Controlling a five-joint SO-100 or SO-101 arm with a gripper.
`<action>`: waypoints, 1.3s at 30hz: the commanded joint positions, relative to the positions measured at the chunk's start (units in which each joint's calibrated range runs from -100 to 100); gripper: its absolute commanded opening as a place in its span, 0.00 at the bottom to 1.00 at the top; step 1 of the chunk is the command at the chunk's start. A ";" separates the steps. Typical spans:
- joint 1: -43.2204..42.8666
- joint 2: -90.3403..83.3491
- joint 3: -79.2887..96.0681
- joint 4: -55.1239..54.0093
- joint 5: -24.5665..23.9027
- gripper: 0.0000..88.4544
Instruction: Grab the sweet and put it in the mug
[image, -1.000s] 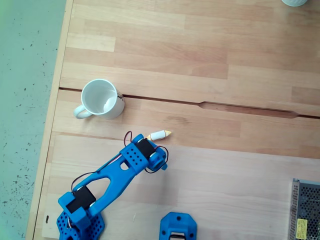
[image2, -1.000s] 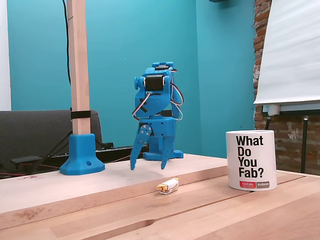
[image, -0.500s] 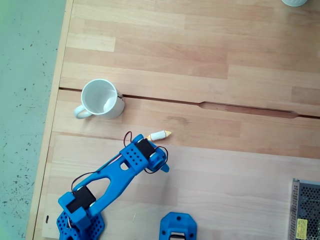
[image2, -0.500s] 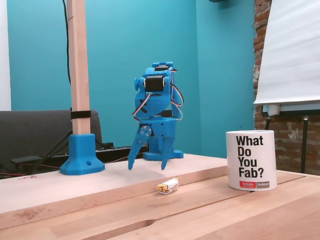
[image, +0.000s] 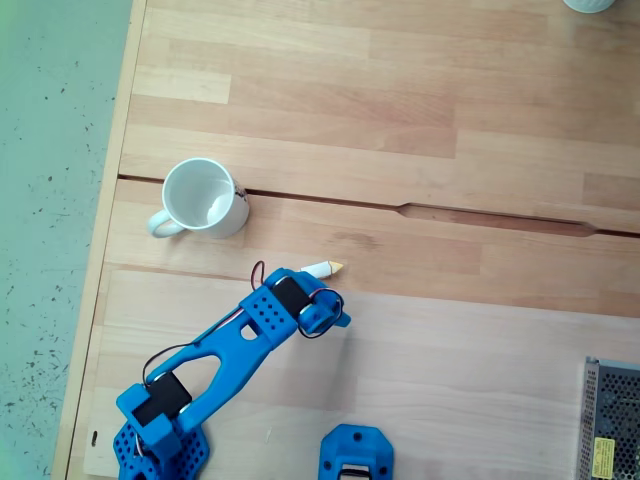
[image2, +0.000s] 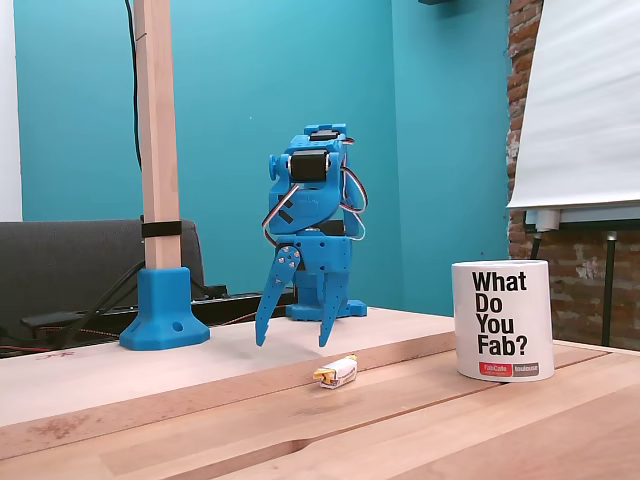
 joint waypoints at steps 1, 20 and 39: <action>-0.24 -2.69 -2.39 -0.11 -2.49 0.33; -2.20 1.10 -3.64 -0.60 -8.50 0.33; -7.87 2.39 -6.76 -0.52 -7.91 0.32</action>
